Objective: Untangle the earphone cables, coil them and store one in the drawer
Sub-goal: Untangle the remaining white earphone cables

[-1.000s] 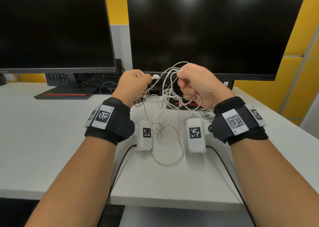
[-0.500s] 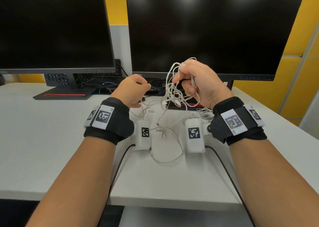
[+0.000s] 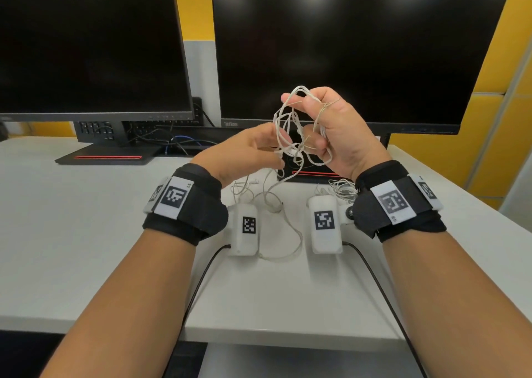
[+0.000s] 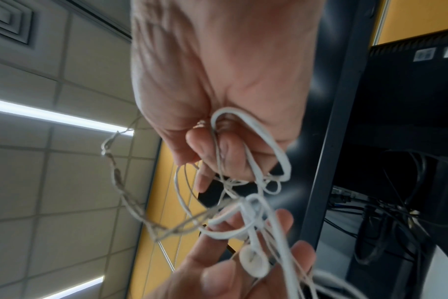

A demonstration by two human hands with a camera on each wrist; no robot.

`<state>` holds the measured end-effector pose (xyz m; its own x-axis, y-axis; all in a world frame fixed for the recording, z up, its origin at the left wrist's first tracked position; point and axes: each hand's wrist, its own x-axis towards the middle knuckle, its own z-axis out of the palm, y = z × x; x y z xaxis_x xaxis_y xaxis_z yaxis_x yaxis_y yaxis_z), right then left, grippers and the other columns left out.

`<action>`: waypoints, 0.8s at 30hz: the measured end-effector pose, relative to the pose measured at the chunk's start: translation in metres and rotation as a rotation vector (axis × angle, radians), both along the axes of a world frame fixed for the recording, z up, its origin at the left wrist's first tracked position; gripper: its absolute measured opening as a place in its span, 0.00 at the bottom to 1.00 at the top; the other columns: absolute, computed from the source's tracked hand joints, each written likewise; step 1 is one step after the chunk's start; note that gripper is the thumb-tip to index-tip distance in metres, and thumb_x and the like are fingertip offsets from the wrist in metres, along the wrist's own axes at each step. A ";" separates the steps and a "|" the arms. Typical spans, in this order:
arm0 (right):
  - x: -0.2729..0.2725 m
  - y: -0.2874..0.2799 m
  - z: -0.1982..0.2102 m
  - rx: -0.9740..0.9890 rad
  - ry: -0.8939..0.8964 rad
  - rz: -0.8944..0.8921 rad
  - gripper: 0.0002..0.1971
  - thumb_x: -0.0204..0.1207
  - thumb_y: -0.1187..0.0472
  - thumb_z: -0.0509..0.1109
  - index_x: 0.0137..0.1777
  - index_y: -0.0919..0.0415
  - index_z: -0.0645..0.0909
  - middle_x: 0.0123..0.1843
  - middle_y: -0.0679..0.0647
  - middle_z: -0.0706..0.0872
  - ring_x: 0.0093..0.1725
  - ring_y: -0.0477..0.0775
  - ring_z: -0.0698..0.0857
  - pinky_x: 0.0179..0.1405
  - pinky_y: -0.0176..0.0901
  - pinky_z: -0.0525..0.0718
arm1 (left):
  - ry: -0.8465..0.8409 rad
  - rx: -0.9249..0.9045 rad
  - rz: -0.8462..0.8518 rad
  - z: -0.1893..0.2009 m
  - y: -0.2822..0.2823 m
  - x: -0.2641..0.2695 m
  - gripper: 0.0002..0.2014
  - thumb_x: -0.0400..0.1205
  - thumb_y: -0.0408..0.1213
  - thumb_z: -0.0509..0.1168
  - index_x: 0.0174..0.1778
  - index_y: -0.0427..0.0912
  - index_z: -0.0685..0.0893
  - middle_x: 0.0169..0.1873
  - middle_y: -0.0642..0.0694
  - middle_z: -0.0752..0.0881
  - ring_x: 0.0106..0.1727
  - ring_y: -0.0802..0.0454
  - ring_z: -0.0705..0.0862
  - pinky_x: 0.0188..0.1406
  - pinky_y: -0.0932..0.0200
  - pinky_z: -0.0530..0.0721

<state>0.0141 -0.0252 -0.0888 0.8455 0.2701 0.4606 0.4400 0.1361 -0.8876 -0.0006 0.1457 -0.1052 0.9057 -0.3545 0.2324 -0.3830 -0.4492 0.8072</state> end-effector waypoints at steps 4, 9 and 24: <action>0.002 0.001 0.000 0.055 0.024 0.034 0.06 0.84 0.56 0.67 0.52 0.58 0.76 0.55 0.69 0.79 0.21 0.45 0.70 0.26 0.37 0.79 | 0.001 -0.036 -0.068 -0.002 -0.004 -0.003 0.12 0.84 0.43 0.64 0.63 0.54 0.81 0.59 0.56 0.85 0.62 0.63 0.82 0.63 0.61 0.75; 0.009 -0.002 -0.005 -0.054 0.000 -0.084 0.08 0.88 0.58 0.58 0.50 0.56 0.78 0.40 0.52 0.87 0.21 0.45 0.69 0.19 0.35 0.67 | -0.176 -0.104 0.186 -0.003 -0.003 0.006 0.12 0.87 0.46 0.58 0.50 0.54 0.88 0.50 0.58 0.87 0.56 0.65 0.81 0.56 0.62 0.72; 0.019 -0.008 -0.009 -0.174 -0.032 -0.467 0.10 0.83 0.52 0.68 0.40 0.50 0.83 0.27 0.39 0.75 0.31 0.38 0.72 0.33 0.32 0.70 | -0.119 -0.228 0.263 0.001 0.012 0.009 0.10 0.86 0.43 0.62 0.43 0.44 0.84 0.26 0.49 0.72 0.23 0.58 0.66 0.26 0.64 0.70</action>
<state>0.0329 -0.0329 -0.0982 0.8809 -0.0588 0.4697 0.4457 -0.2312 -0.8648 0.0089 0.1574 -0.1038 0.9209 -0.0400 0.3878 -0.3755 -0.3589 0.8545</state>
